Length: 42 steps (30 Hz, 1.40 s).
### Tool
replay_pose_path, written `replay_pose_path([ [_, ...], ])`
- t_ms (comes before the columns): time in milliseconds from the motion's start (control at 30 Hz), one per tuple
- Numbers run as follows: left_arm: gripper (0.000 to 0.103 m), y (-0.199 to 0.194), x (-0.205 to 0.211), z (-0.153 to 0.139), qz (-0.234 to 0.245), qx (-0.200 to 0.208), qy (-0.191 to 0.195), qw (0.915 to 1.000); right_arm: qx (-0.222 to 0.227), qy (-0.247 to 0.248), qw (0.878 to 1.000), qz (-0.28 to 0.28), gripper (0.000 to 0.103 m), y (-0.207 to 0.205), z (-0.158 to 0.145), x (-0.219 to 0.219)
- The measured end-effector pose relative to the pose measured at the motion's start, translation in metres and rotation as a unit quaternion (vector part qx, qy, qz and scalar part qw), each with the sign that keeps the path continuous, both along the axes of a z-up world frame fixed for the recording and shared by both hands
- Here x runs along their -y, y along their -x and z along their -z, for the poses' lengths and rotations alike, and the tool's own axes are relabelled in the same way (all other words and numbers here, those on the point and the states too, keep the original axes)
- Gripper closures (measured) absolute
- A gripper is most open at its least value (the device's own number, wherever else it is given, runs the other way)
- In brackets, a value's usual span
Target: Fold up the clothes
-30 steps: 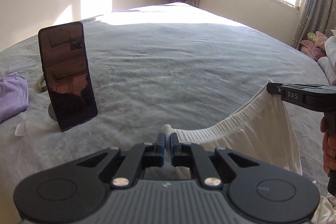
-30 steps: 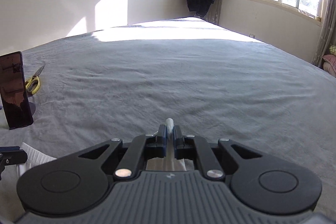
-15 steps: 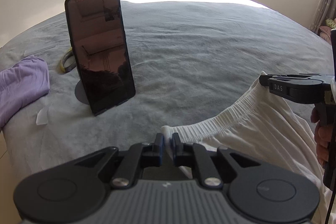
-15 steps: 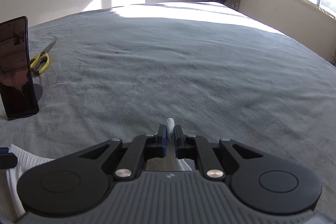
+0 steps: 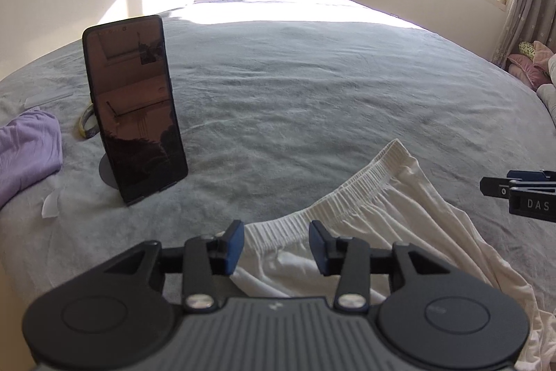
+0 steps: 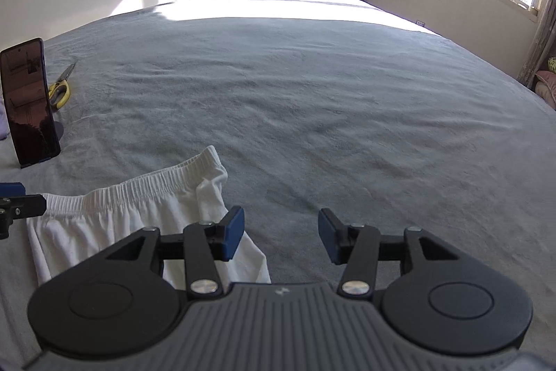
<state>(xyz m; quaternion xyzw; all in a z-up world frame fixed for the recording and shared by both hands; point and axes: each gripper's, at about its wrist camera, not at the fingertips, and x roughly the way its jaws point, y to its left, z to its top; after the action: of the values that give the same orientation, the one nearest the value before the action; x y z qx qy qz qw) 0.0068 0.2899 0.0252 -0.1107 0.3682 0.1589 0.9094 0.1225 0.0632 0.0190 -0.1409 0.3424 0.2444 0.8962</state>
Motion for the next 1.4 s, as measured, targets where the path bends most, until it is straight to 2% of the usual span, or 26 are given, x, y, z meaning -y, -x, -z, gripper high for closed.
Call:
replay_pose_path([
  [133, 0.06, -0.003, 0.019, -0.002, 0.035, 0.003, 0.011, 0.9993, -0.018, 0.012, 0.999, 0.037, 0.051, 0.019, 0.001, 0.049],
  [267, 0.06, -0.01, 0.038, 0.004, 0.071, -0.015, 0.045, 0.9963, -0.043, 0.02, 0.996, 0.075, 0.051, 0.038, 0.007, 0.089],
  [367, 0.06, -0.015, 0.051, 0.008, 0.085, -0.025, 0.048, 0.9949, -0.065, 0.019, 0.993, 0.098, 0.051, 0.053, 0.012, 0.116],
  [533, 0.06, -0.021, 0.065, 0.015, 0.099, -0.042, 0.053, 0.9928, -0.117, -0.044, 0.987, 0.099, 0.052, 0.076, 0.019, 0.137],
  [600, 0.06, -0.022, 0.067, 0.018, 0.101, -0.048, 0.055, 0.9923, -0.136, -0.07, 0.984, 0.089, 0.057, 0.083, 0.021, 0.139],
  [633, 0.06, -0.022, 0.068, 0.019, 0.101, -0.051, 0.055, 0.992, -0.145, -0.072, 0.983, 0.082, 0.064, 0.085, 0.023, 0.137],
  [700, 0.06, -0.023, 0.071, 0.022, 0.103, -0.057, 0.057, 0.9914, -0.16, -0.063, 0.982, 0.076, 0.082, 0.088, 0.028, 0.131],
  [733, 0.06, -0.024, 0.072, 0.024, 0.104, -0.06, 0.057, 0.9912, -0.166, -0.057, 0.982, 0.074, 0.098, 0.089, 0.031, 0.128],
  [767, 0.06, -0.025, 0.072, 0.025, 0.104, -0.062, 0.056, 0.9911, -0.163, -0.044, 0.983, 0.073, 0.101, 0.092, 0.031, 0.126],
  [900, 0.06, -0.024, 0.071, 0.025, 0.105, -0.064, 0.056, 0.9908, -0.117, -0.003, 0.99, 0.085, 0.101, 0.091, 0.016, 0.129],
  [1033, 0.06, -0.024, 0.068, 0.024, 0.104, -0.064, 0.064, 0.9904, -0.068, 0.029, 0.989, 0.129, 0.101, 0.074, -0.007, 0.145],
  [1233, 0.06, -0.023, 0.063, 0.022, 0.104, -0.06, 0.083, 0.9893, 0.01, 0.077, 0.979, 0.19, 0.101, 0.035, -0.03, 0.156],
  [1400, 0.06, -0.023, 0.059, 0.022, 0.105, -0.06, 0.09, 0.9886, 0.043, 0.1, 0.97, 0.219, 0.101, 0.0, -0.038, 0.15],
])
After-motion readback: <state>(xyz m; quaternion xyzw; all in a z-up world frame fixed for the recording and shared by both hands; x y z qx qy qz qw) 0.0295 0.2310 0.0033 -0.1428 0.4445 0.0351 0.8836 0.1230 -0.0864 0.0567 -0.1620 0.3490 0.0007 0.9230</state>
